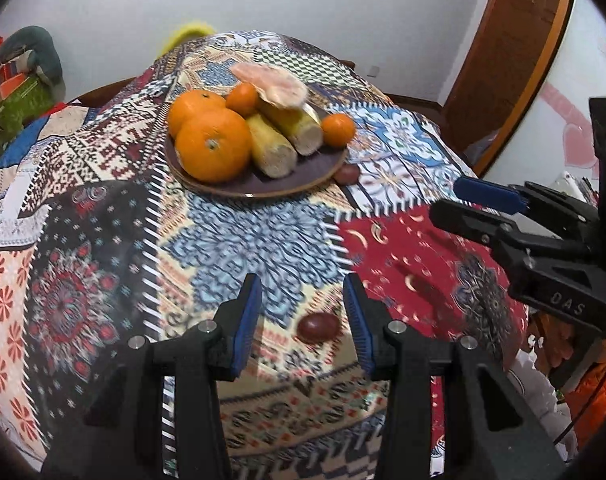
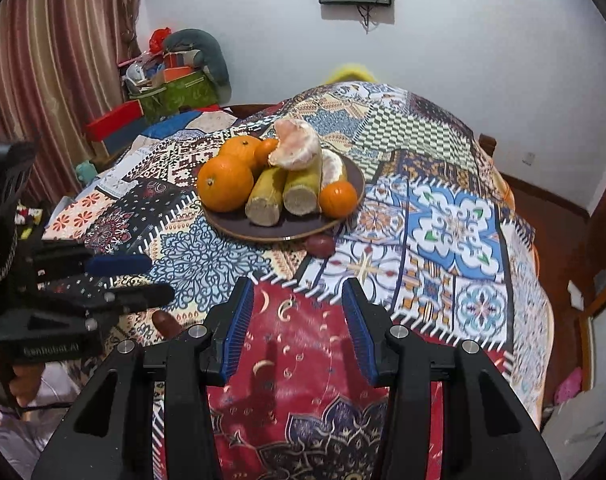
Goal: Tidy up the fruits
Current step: 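Grasp the dark red date on the quilt with the left tool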
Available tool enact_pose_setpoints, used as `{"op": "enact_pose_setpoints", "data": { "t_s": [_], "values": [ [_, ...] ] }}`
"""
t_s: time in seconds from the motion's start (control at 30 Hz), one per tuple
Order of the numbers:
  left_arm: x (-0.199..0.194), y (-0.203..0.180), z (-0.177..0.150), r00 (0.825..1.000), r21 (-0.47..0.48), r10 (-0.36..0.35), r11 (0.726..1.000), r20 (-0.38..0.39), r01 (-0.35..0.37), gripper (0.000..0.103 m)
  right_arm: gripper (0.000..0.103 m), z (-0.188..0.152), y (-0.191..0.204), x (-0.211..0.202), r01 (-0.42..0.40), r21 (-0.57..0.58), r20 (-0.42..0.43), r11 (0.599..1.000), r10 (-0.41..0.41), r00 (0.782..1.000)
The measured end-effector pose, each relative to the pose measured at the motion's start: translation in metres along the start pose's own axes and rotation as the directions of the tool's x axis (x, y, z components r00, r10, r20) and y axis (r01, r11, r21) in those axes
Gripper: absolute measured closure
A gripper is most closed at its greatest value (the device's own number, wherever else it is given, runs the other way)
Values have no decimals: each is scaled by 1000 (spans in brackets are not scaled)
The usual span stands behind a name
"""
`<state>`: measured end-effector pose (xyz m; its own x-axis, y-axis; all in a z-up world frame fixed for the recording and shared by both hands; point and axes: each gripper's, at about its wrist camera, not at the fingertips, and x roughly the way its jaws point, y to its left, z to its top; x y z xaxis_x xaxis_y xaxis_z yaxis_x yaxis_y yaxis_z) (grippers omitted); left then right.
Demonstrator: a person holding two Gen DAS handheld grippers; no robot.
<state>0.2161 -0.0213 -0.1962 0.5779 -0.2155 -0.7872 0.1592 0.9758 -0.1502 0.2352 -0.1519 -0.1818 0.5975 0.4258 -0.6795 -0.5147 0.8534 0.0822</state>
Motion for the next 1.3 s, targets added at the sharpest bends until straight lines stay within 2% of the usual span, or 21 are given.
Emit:
{"op": "enact_pose_setpoints", "data": {
  "t_s": [0.1, 0.23, 0.33, 0.53, 0.83, 1.3],
  "values": [
    [5, -8, -9, 1000, 24, -8, 1000, -19, 9, 61, 60, -3, -1, -2, 8, 5, 1, 1000, -8, 1000],
    [15, -14, -16, 999, 64, 18, 998, -39, -16, 61, 60, -2, 1, -5, -2, 5, 8, 1000, 2, 1000],
    [16, -14, -18, 999, 69, 18, 998, -32, -16, 62, 60, -1, 4, -4, -2, -9, 7, 1000, 2, 1000],
    [13, -17, -25, 999, 112, 37, 993, -16, -35, 75, 60, -1, 6, 4, -12, -11, -4, 1000, 11, 1000],
    [5, -2, -19, 1000, 56, -3, 998, -2, 3, 78, 60, 0, 5, 15, -9, -10, -28, 1000, 8, 1000],
    [-4, 35, 26, 993, -10, 62, 998, 98, -61, 77, 60, 17, -7, 45, 28, -38, -49, 999, -29, 998]
  ]
}}
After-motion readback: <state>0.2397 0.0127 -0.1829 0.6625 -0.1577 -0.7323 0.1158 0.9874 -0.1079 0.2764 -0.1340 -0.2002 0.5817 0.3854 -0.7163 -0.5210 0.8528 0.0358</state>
